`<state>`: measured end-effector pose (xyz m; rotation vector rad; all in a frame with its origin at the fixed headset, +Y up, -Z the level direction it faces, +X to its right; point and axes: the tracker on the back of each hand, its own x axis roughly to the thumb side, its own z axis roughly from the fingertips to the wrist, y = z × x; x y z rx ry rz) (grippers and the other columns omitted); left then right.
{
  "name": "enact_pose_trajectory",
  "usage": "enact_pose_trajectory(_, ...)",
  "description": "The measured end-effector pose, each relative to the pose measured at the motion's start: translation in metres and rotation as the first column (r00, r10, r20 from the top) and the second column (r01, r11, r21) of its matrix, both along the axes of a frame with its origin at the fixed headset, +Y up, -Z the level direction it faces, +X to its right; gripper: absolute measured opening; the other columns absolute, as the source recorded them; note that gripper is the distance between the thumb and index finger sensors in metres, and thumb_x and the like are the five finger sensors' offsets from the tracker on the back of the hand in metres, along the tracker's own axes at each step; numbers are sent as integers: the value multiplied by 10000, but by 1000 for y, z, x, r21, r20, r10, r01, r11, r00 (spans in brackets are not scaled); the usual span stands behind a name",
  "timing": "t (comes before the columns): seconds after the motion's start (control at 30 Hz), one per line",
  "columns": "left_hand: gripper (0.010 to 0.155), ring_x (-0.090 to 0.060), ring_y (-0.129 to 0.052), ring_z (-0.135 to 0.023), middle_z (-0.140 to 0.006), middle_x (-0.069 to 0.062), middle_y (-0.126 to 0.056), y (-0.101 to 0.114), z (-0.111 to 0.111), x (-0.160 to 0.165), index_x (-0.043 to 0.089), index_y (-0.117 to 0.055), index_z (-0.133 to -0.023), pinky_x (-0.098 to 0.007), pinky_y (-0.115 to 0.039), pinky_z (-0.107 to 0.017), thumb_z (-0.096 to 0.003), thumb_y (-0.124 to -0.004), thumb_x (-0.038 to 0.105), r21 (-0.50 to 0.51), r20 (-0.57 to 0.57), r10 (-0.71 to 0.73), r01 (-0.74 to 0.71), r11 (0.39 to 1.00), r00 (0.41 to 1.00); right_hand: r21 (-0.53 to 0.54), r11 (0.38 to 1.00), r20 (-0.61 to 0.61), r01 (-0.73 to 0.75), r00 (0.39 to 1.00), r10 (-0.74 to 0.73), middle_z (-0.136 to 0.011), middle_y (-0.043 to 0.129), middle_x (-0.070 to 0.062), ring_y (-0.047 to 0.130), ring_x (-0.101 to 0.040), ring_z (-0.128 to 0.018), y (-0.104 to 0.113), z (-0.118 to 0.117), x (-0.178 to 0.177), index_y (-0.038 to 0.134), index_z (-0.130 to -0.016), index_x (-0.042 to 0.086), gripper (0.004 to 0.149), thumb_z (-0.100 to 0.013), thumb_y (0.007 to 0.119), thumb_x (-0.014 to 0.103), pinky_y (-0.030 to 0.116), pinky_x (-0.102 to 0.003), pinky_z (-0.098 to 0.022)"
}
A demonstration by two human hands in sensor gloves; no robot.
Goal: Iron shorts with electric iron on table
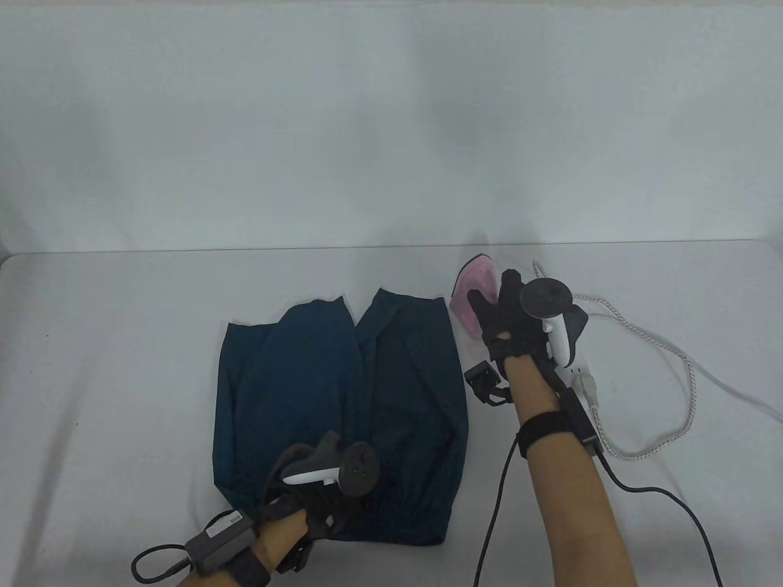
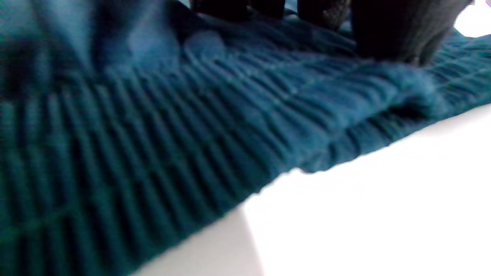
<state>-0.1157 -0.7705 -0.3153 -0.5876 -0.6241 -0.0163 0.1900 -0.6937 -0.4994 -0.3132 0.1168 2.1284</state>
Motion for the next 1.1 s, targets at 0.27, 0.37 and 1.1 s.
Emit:
enact_pose_trajectory(0.27, 747, -293, -371, -1040, -1164, 37, -267, 2, 0, 0, 401, -396, -1105, -608, -419, -777, -473, -762, 558, -16, -1, -3, 3, 1000, 1000, -182, 938, 89, 295, 955, -283, -1158, 168, -95, 317, -508, -1080, -45, -25, -1, 190, -1100, 213, 860, -543, 759, 536, 376, -688, -752)
enact_pose_trajectory(0.37, 746, -291, -361, -1045, -1166, 37, -257, 2, 0, -1, 403, -394, -1105, -607, -413, -779, -474, -762, 554, -28, 2, -4, 4, 1000, 1000, -155, 913, 171, 377, 920, -351, -1152, 238, -86, 350, -502, -1074, -54, -27, 2, 318, -1064, 237, 758, -536, 805, 477, 393, -686, -745)
enact_pose_trajectory(1.1, 746, -286, -345, -1044, -1165, 40, -243, 4, 0, -2, 404, -381, -1106, -604, -402, -780, -478, -754, 555, -38, 5, -5, 5, 999, 1000, 55, 912, -52, 407, 913, -404, -969, 681, 106, 586, -370, -1037, 3, -25, 2, 597, -986, 432, 549, -512, 869, 483, 554, -792, -661)
